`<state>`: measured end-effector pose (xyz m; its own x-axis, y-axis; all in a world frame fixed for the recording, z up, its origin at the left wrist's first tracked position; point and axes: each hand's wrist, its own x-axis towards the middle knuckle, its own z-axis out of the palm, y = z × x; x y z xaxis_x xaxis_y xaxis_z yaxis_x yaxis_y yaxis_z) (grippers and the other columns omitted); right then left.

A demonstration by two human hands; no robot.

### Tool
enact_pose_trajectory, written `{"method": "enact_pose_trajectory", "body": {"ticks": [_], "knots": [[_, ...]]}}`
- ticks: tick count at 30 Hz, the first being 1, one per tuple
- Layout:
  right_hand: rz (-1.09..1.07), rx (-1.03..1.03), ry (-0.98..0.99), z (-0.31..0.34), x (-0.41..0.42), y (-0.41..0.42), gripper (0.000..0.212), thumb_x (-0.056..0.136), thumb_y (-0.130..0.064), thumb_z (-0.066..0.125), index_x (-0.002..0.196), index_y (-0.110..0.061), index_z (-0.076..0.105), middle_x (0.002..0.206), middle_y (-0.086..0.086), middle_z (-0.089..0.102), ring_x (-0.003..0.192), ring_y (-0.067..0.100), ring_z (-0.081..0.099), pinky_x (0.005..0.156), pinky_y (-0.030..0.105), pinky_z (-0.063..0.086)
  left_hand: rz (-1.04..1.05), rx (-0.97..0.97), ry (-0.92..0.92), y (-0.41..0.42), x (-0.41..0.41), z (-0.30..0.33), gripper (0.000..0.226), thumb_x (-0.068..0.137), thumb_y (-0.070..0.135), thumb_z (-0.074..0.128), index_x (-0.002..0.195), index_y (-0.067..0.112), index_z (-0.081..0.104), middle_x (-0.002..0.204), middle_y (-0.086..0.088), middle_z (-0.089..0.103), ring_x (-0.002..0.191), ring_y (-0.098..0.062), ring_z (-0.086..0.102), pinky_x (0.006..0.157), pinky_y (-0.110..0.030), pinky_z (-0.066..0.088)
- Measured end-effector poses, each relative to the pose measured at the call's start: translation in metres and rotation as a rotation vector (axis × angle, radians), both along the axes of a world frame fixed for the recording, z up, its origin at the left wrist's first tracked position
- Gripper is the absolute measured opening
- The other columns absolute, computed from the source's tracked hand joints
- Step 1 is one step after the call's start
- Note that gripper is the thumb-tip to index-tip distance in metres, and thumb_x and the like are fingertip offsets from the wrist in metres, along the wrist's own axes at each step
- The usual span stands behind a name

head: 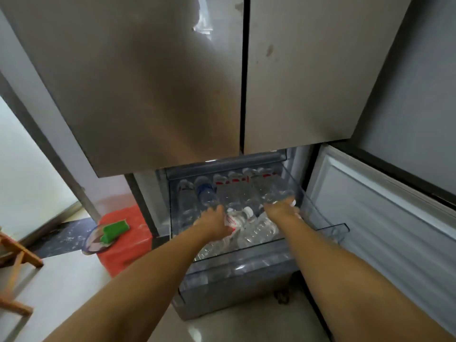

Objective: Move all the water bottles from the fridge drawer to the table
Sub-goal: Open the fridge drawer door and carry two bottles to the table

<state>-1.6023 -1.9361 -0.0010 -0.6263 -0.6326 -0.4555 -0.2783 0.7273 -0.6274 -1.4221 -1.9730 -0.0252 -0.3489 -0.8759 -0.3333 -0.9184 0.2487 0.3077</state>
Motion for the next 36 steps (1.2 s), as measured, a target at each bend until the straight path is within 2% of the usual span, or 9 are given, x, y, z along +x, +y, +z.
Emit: {"method": "enact_pose_trajectory", "body": {"ticks": [3, 7, 13, 17, 21, 24, 27, 31, 36], "knots": [[-0.052, 0.070, -0.145, -0.031, 0.010, -0.016, 0.089, 0.092, -0.043, 0.053, 0.151, -0.004, 0.000, 0.148, 0.020, 0.038, 0.130, 0.035, 0.043, 0.110, 0.039, 0.037, -0.025, 0.095, 0.025, -0.009, 0.007, -0.023, 0.082, 0.077, 0.043, 0.071, 0.143, 0.020, 0.028, 0.141, -0.011, 0.042, 0.127, -0.031, 0.044, 0.107, -0.044, 0.040], [-0.203, 0.105, -0.236, -0.058, 0.013, -0.031, 0.101, 0.085, -0.052, 0.059, 0.153, -0.011, -0.003, 0.146, 0.022, 0.037, 0.129, 0.039, 0.044, 0.108, 0.046, 0.039, -0.043, 0.189, -0.005, -0.018, 0.003, -0.048, 0.103, 0.068, 0.045, 0.076, 0.148, 0.022, 0.015, 0.142, -0.010, 0.045, 0.128, -0.032, 0.045, 0.107, -0.045, 0.039], [-0.284, 0.153, -0.102, -0.052, 0.026, -0.038, 0.124, 0.082, -0.041, 0.073, 0.146, -0.020, -0.031, 0.157, 0.028, -0.003, 0.142, 0.047, 0.018, 0.109, 0.059, 0.028, -0.089, -0.020, -0.058, -0.013, -0.003, -0.060, 0.089, 0.081, 0.046, 0.064, 0.147, 0.022, 0.010, 0.133, -0.014, 0.051, 0.118, -0.033, 0.053, 0.095, -0.043, 0.045], [-0.330, 0.100, -0.111, -0.055, 0.022, -0.036, 0.113, 0.085, -0.043, 0.067, 0.150, -0.021, -0.023, 0.155, 0.027, 0.012, 0.138, 0.046, 0.027, 0.107, 0.056, 0.032, -0.083, 0.034, 0.010, -0.015, 0.001, -0.058, 0.090, 0.081, 0.040, 0.066, 0.149, 0.022, 0.010, 0.133, -0.012, 0.052, 0.119, -0.031, 0.054, 0.097, -0.043, 0.047], [-0.446, -0.068, -0.268, -0.046, 0.011, -0.027, 0.119, 0.074, -0.038, 0.077, 0.151, -0.022, -0.012, 0.146, 0.023, 0.031, 0.129, 0.043, 0.040, 0.104, 0.058, 0.038, -0.090, 0.171, 0.148, -0.030, 0.006, -0.028, 0.081, 0.078, 0.045, 0.068, 0.144, 0.020, 0.028, 0.135, -0.003, 0.054, 0.119, -0.026, 0.055, 0.101, -0.039, 0.046], [-0.520, -0.173, -0.356, -0.025, -0.002, -0.017, 0.109, 0.076, -0.031, 0.078, 0.151, -0.013, 0.002, 0.145, 0.023, 0.034, 0.128, 0.042, 0.043, 0.105, 0.054, 0.039, -0.137, 0.136, 0.154, -0.038, 0.004, -0.001, 0.085, 0.064, 0.059, 0.066, 0.136, 0.025, 0.036, 0.132, 0.000, 0.056, 0.114, -0.023, 0.058, 0.096, -0.035, 0.049], [-0.465, -0.317, -0.344, -0.001, -0.011, -0.004, 0.089, 0.078, -0.028, 0.076, 0.147, -0.007, 0.024, 0.142, 0.018, 0.042, 0.125, 0.038, 0.048, 0.105, 0.050, 0.042, -0.108, 0.132, 0.161, -0.035, -0.005, 0.024, 0.079, 0.068, 0.048, 0.068, 0.134, 0.020, 0.034, 0.125, -0.002, 0.056, 0.107, -0.022, 0.058, 0.083, -0.028, 0.048], [-0.402, -0.398, -0.273, 0.035, -0.013, 0.024, 0.099, 0.082, -0.026, 0.072, 0.152, -0.019, 0.003, 0.144, 0.020, 0.036, 0.126, 0.039, 0.045, 0.105, 0.048, 0.041, -0.079, 0.122, 0.306, -0.019, -0.021, 0.040, 0.080, 0.050, 0.058, 0.068, 0.120, 0.023, 0.050, 0.107, 0.002, 0.065, 0.089, -0.015, 0.064, 0.080, -0.034, 0.057], [-0.241, -0.495, -0.060, 0.063, -0.019, 0.092, 0.102, 0.085, -0.026, 0.069, 0.152, -0.026, -0.007, 0.138, 0.019, 0.044, 0.120, 0.035, 0.051, 0.092, 0.040, 0.045, -0.098, 0.079, 0.488, 0.044, -0.044, 0.075, 0.073, 0.073, 0.035, 0.074, 0.132, 0.018, 0.036, 0.120, -0.004, 0.058, 0.102, -0.023, 0.060, 0.084, -0.034, 0.053]]}}
